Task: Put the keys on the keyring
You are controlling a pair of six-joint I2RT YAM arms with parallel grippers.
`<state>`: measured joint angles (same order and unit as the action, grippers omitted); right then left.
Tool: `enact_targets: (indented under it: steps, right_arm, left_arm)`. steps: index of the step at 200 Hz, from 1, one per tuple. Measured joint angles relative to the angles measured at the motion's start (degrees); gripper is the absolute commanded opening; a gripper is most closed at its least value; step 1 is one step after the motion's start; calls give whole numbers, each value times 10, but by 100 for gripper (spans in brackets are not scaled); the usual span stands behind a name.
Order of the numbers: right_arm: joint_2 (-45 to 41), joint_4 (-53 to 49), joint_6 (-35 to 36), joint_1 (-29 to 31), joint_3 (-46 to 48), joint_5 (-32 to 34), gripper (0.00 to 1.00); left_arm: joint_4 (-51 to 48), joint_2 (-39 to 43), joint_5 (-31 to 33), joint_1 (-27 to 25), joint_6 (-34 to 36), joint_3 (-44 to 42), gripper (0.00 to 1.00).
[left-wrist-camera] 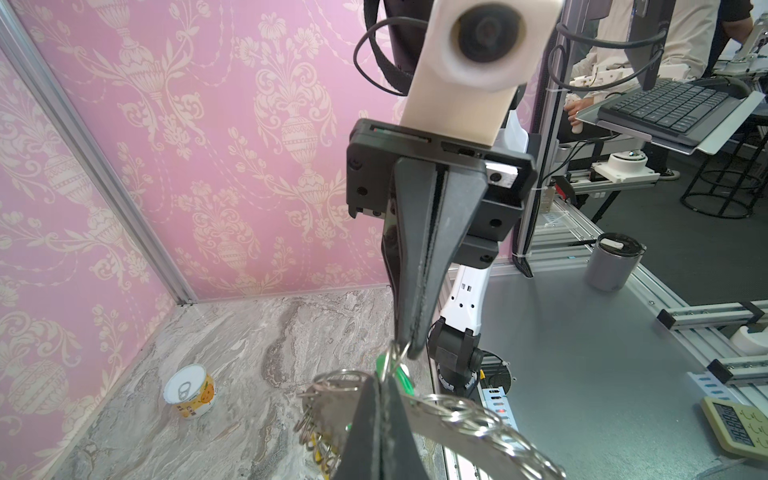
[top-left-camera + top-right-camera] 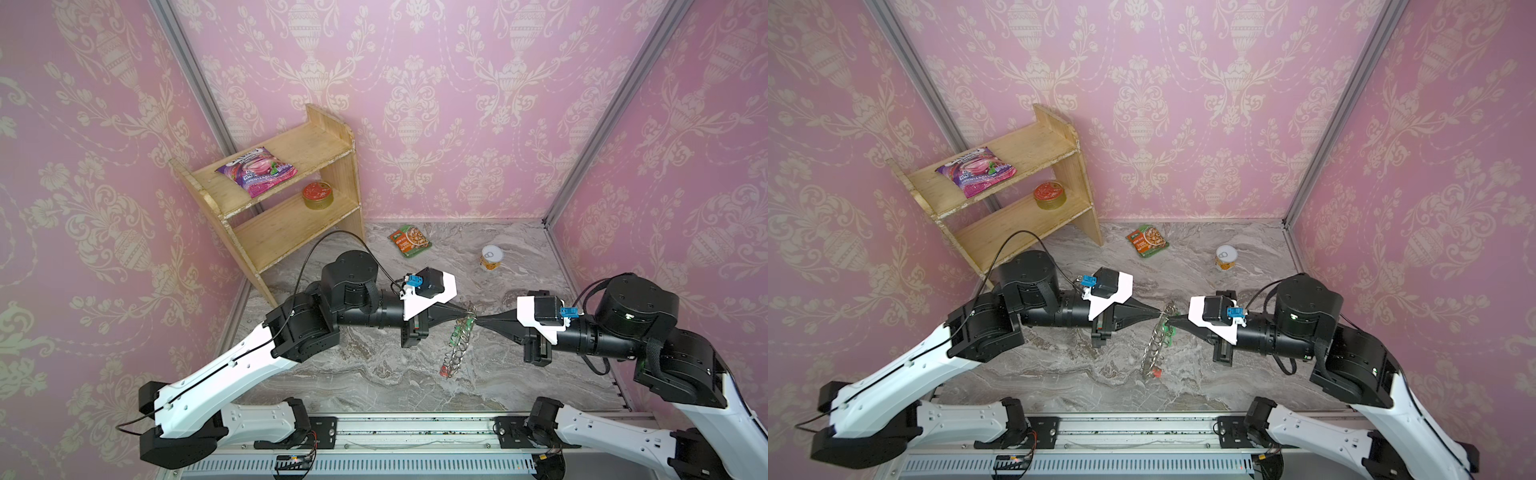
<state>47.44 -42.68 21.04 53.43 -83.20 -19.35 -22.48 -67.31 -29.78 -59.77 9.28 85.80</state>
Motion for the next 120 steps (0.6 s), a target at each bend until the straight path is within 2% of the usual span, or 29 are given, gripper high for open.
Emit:
enact_targets:
  steps: [59, 120]
  right_arm:
    - [4, -1, 15, 34, 0, 51, 0]
    - [5, -1, 17, 41, 0, 68, 2]
  left_arm:
    - [1, 0, -13, 11, -19, 0, 0]
    - [16, 5, -15, 16, -34, -8, 0]
